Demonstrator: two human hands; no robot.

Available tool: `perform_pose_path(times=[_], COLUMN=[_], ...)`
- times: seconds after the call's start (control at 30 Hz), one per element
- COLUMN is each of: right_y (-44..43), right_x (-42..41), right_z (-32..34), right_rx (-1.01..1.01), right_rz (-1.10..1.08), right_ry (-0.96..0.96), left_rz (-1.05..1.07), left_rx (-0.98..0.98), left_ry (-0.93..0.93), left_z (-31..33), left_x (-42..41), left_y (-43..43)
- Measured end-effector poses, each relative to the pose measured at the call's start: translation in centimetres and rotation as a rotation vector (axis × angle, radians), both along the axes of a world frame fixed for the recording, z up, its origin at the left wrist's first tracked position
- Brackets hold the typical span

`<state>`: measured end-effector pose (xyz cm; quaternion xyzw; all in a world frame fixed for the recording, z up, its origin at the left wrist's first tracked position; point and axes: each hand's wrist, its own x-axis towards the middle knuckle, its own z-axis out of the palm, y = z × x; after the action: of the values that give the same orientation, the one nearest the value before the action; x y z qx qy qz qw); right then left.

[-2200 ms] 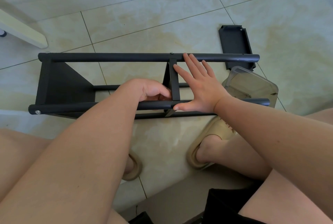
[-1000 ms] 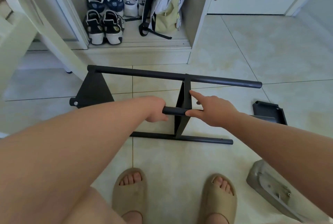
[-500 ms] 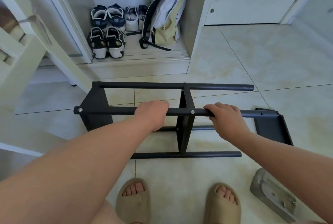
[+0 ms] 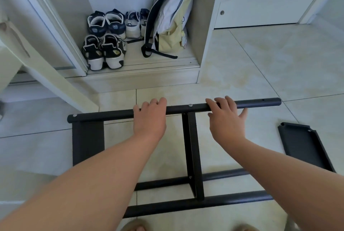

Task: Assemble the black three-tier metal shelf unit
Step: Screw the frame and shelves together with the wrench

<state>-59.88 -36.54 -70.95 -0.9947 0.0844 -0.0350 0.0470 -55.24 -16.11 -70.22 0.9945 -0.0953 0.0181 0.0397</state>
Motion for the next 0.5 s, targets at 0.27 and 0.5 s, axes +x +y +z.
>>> perform_pose_path(times=[0.27,0.5], right_y=[0.0,-0.7], right_x=[6.9,9.0], right_z=[-8.6,-12.0], right_rx=[0.182,0.218], right_rz=[0.135,0.158], right_ry=[0.067,0.119], left_rz=[0.096,0.095], left_rx=[0.014,0.025], left_ry=[0.082,0.046], left_z=[-8.1,-11.6], left_x=[7.0,9.0], left_y=[0.8,0.3])
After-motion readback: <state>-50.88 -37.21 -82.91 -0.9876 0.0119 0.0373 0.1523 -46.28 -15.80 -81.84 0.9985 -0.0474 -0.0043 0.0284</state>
